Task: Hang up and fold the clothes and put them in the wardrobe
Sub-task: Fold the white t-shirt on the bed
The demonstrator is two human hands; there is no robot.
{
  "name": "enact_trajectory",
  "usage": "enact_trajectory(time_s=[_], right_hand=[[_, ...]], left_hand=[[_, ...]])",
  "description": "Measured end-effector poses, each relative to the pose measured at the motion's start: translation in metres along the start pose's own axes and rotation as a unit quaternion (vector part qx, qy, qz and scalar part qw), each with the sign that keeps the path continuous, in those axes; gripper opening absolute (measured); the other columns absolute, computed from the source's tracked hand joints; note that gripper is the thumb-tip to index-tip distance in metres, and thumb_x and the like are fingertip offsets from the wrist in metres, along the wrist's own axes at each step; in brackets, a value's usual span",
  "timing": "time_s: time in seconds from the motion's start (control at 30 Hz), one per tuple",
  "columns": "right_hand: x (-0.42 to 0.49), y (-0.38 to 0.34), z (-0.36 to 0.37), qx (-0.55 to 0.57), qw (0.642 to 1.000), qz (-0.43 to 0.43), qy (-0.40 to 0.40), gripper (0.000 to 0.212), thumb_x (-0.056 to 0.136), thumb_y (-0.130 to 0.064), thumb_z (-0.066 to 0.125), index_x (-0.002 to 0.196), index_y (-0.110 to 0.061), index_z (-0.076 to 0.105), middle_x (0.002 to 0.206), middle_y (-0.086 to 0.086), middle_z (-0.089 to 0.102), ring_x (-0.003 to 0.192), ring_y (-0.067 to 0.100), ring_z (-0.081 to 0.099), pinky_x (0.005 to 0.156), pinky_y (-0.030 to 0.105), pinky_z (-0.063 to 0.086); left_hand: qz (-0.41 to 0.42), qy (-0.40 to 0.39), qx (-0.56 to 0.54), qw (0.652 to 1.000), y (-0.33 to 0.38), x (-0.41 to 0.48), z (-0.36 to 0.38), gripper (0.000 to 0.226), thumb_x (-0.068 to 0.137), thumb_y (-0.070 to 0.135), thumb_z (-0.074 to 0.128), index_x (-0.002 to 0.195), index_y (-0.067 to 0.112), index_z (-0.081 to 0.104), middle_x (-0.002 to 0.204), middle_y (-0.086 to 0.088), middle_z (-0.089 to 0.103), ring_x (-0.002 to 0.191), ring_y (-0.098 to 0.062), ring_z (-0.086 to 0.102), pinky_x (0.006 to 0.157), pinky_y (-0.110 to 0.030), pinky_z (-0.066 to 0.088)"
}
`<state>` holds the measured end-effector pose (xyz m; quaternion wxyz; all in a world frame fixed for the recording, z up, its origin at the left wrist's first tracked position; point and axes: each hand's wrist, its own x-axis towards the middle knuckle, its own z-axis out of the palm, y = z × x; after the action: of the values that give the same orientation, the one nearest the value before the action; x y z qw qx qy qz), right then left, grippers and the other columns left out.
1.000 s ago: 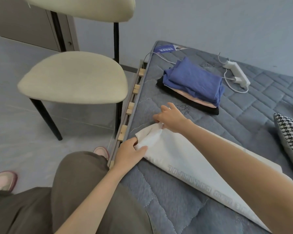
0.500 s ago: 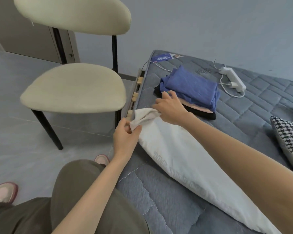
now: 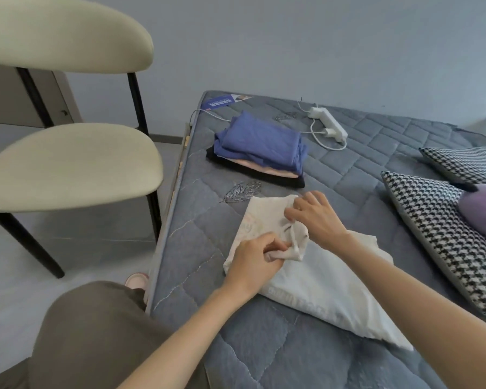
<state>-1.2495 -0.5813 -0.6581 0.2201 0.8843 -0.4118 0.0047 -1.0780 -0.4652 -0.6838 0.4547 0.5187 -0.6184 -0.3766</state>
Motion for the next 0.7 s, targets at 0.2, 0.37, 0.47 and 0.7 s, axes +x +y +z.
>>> enact_trajectory(time_s=[0.2, 0.37, 0.47, 0.7], right_hand=[[-0.043, -0.001, 0.04, 0.1, 0.987, 0.076, -0.102, 0.039, 0.079, 0.005, 0.054, 0.105, -0.023, 0.061, 0.107, 0.002, 0.053, 0.096, 0.028, 0.049, 0.073, 0.034, 0.039], [-0.042, -0.01, 0.049, 0.353, 0.838, 0.415, -0.01, 0.023, 0.087, 0.001, 0.042, 0.106, -0.011, 0.048, 0.113, 0.009, 0.048, 0.097, 0.026, 0.046, 0.069, 0.036, 0.037], [-0.026, -0.014, 0.046, 0.526, 0.63, 0.569, -0.049, 0.028, 0.096, -0.03, 0.04, 0.111, -0.007, 0.042, 0.107, 0.013, 0.053, 0.09, 0.026, 0.05, 0.076, 0.037, 0.04], [-0.012, -0.035, 0.052, 0.525, 0.644, 0.549, -0.09, 0.034, 0.091, -0.039, 0.057, 0.094, -0.006, 0.055, 0.099, 0.008, 0.059, 0.099, 0.03, 0.058, 0.075, 0.031, 0.039]], left_hand=[[0.111, -0.135, 0.211, 0.962, -0.026, -0.024, 0.02, 0.046, 0.085, 0.008, 0.058, 0.125, 0.03, 0.056, 0.131, 0.013, 0.058, 0.124, -0.003, 0.048, 0.115, -0.021, 0.022], [0.105, -0.058, 0.293, 0.949, -0.053, -0.033, -0.003, 0.055, 0.087, 0.02, 0.065, 0.138, 0.027, 0.047, 0.152, 0.009, 0.031, 0.145, -0.01, 0.018, 0.119, -0.03, -0.006], [0.051, -0.015, 0.24, 0.969, -0.059, -0.037, -0.011, 0.055, 0.088, 0.018, 0.066, 0.139, 0.024, 0.048, 0.15, 0.015, 0.028, 0.143, -0.007, 0.022, 0.118, -0.026, 0.011], [-0.016, -0.015, 0.231, 0.973, -0.065, -0.038, -0.021, 0.062, 0.092, -0.003, 0.046, 0.144, 0.029, 0.04, 0.153, 0.015, 0.029, 0.144, -0.005, 0.022, 0.11, -0.026, 0.031]])
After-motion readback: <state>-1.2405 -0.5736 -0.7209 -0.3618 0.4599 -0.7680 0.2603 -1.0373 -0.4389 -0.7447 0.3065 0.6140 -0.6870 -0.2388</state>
